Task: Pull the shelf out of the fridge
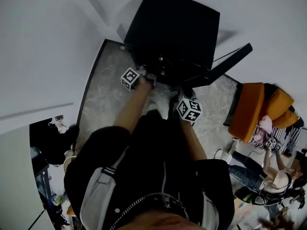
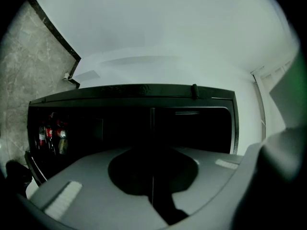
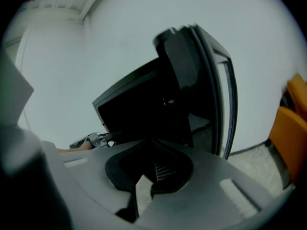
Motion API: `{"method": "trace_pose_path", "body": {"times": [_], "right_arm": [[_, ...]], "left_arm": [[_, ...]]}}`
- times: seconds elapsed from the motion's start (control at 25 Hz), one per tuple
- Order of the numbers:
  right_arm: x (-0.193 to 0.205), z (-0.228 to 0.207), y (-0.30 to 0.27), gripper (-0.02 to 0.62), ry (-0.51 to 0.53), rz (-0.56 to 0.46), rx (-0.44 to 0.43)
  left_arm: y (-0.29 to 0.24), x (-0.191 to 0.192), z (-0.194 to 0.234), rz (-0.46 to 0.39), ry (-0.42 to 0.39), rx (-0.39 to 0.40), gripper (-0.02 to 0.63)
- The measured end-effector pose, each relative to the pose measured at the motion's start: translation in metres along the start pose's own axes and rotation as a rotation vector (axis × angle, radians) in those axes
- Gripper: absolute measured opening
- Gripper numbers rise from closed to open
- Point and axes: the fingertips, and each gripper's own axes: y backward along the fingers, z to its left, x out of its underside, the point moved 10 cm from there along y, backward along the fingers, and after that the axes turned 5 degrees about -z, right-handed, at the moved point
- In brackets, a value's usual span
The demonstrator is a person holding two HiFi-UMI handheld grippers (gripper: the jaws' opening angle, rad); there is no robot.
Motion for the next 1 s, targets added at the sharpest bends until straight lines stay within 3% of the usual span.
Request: {"method": "trace_pose_path", "body": {"times": [0.08,0.24,0.48,0.64,1.0], "right_arm": [[0.008,-0.008,-0.003,0.015,-0.069,0.02,-0.01],[0.021,-0.013,-0.011,0.074,-0.079,0.057,-0.029],[0.034,-0.039,-0.022,0.145,-0.381,0.077,-0.092],[0.036,-0.049,-0.03,0.189,-0.524,0.016,-0.13],[0.042,-0.049,-0.043,0.144,-0.764,-0.166,-0.172]], "left_arm": [[0.004,-0.001,-0.001,0.004,-0.001,0.001,0.023],[0.01,-0.003,0.001,0.015,0.003,-0.001,0.023],[0.019,-0.007,-0.001,0.027,0.004,0.003,0.023],[0.027,-0.01,-0.001,0.036,0.007,0.003,0.023],[0.046,-0.011,-0.002,0.043,0.022,-0.007,0.024]]}}
